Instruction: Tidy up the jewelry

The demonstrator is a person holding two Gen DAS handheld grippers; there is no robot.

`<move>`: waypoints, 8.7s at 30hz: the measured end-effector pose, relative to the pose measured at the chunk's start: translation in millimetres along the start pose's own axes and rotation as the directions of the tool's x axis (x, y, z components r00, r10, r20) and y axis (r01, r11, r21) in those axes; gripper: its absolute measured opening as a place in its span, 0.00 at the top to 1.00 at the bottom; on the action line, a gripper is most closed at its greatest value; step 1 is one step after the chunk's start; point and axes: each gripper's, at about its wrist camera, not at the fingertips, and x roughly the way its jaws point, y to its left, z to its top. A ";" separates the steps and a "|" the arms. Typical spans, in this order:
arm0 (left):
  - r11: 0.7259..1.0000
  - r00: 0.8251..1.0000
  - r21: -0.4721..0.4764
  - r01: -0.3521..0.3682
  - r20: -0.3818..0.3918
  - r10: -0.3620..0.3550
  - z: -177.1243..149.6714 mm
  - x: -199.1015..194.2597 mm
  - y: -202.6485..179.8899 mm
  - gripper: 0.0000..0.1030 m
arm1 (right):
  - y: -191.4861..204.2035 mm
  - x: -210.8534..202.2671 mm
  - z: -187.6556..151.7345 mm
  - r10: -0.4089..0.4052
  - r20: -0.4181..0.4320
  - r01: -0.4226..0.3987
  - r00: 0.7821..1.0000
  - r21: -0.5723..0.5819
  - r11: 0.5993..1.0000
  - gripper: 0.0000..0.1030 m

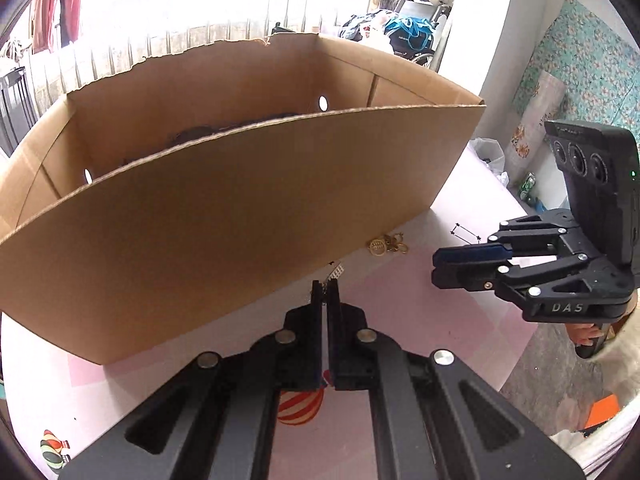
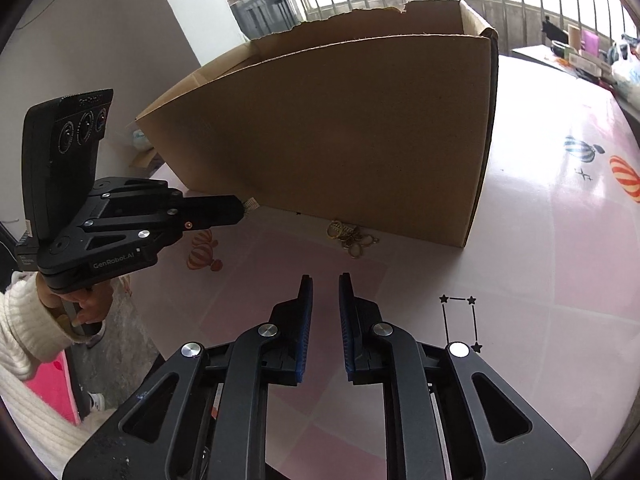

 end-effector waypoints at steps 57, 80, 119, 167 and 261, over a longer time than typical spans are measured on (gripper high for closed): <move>0.991 0.989 -0.011 0.137 0.058 -0.136 94.7 -60.7 14.7 0.98 | 18.6 -48.0 104.2 -0.105 0.305 0.153 0.947 -0.141 0.978 0.90; 0.976 0.854 -0.212 0.053 -0.497 -0.154 186.1 134.4 67.7 0.78 | -16.6 43.0 155.2 -0.203 -0.071 0.189 0.977 -0.166 0.968 0.90; 0.960 0.966 -0.143 0.241 -0.064 -0.252 85.8 -100.5 20.4 0.71 | -13.2 -7.4 178.5 -0.121 -0.091 0.108 0.988 -0.137 0.985 0.69; 0.987 0.998 0.154 -0.043 -0.039 0.049 18.6 50.3 -44.2 0.91 | -8.9 9.8 17.4 0.019 -0.005 -0.018 1.000 0.029 0.999 0.66; 0.972 0.983 -0.220 0.086 -0.140 -0.119 180.6 -7.2 88.8 0.68 | -6.3 125.5 213.8 -0.448 -0.461 0.283 0.766 -0.384 0.879 0.84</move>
